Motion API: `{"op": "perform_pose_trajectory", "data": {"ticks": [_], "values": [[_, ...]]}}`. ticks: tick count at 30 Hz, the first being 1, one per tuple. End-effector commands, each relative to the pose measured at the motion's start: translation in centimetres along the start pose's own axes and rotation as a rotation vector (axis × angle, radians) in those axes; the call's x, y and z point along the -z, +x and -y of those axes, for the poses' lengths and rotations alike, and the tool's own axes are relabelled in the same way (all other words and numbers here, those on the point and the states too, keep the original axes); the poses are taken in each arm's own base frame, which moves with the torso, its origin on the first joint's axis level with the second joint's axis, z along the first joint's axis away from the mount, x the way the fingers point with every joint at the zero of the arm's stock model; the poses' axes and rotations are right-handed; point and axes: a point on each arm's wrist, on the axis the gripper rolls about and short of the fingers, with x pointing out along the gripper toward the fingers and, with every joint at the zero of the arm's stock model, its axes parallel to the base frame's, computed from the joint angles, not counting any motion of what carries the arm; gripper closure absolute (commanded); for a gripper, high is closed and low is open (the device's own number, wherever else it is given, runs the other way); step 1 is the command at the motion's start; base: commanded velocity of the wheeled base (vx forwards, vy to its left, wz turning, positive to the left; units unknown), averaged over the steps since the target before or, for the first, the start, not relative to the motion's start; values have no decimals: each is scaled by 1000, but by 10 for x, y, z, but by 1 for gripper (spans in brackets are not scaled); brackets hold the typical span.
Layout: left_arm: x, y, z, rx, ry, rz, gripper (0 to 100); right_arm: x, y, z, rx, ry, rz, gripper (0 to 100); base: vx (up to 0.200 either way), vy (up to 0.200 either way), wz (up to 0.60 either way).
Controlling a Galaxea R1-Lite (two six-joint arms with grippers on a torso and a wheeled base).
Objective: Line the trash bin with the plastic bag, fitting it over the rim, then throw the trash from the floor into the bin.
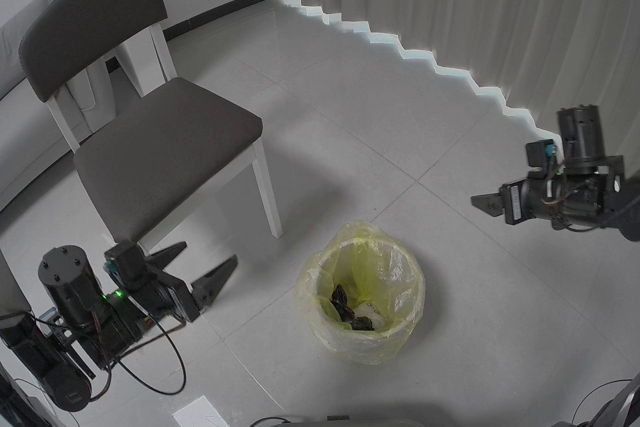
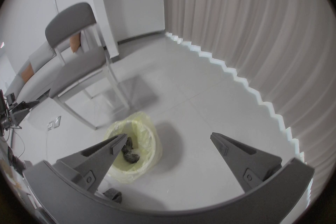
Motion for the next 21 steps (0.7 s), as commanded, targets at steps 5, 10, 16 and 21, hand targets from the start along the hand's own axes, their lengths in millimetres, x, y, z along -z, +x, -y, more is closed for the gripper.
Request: {"op": "perform_pose_trajectory", "data": {"ticks": [5,10,16,21], "values": [[-70,-52,-17,-229,86,327,0,84,-165,25,201,83,402,0,0,0,0],[-67,-107,4,-223,71,210,0,151,-203,28,229,108,521,0,0,0,0],[-52,-167,22,-188,66,167,0,209,-229,26,341,150,574,0,0,0,0],[-19,-203,24,-236,67,205,0,246,-227,15,254,153,576,0,0,0,0]]}}
